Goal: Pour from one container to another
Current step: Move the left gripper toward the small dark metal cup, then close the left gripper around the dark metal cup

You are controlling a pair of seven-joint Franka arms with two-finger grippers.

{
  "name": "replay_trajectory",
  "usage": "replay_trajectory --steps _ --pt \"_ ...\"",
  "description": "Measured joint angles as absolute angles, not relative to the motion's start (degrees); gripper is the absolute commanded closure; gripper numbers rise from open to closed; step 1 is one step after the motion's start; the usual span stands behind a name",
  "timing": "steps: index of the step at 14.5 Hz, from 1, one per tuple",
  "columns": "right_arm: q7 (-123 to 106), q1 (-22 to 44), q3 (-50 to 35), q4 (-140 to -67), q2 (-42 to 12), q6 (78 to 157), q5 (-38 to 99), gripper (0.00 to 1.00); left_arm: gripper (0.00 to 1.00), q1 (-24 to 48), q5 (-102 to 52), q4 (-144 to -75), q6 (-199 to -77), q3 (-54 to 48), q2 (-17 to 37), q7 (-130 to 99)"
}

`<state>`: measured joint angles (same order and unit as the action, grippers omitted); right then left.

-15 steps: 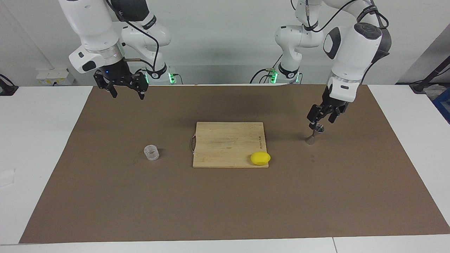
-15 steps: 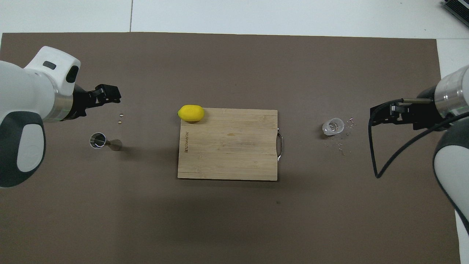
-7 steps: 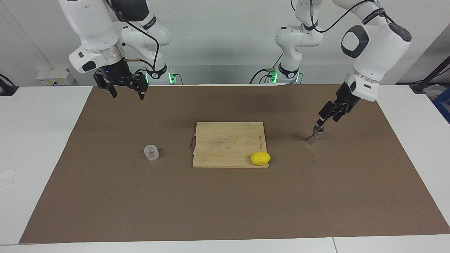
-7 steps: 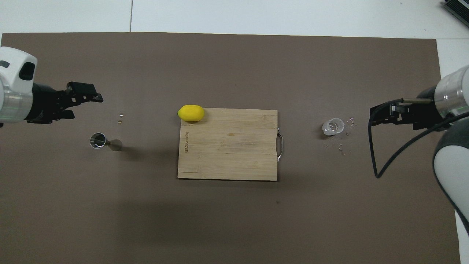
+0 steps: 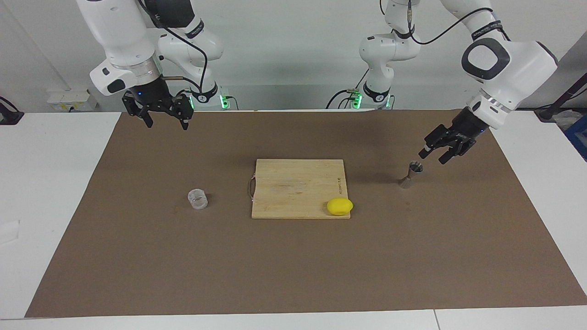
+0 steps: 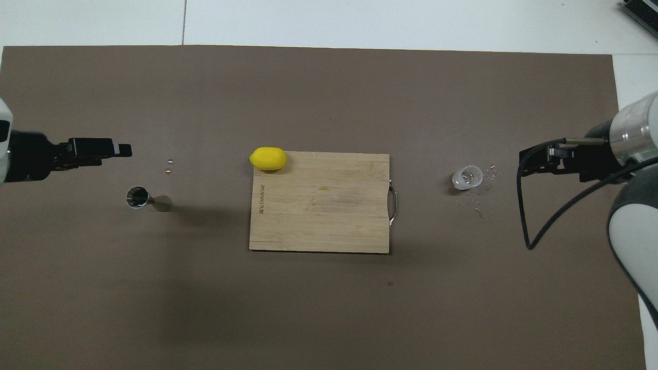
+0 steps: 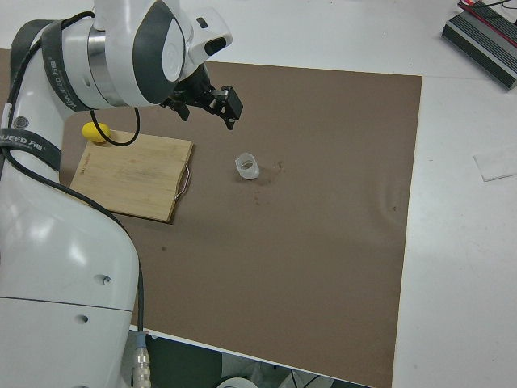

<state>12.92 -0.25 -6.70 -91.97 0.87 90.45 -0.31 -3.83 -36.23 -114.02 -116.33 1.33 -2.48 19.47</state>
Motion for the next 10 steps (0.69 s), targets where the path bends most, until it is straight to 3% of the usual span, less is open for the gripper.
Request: replay_trajectory --steps 10 --pt "12.92 -0.25 -6.70 -91.97 0.87 90.45 -0.31 0.00 0.00 -16.98 -57.56 -117.49 -102.74 1.46 2.83 78.20"
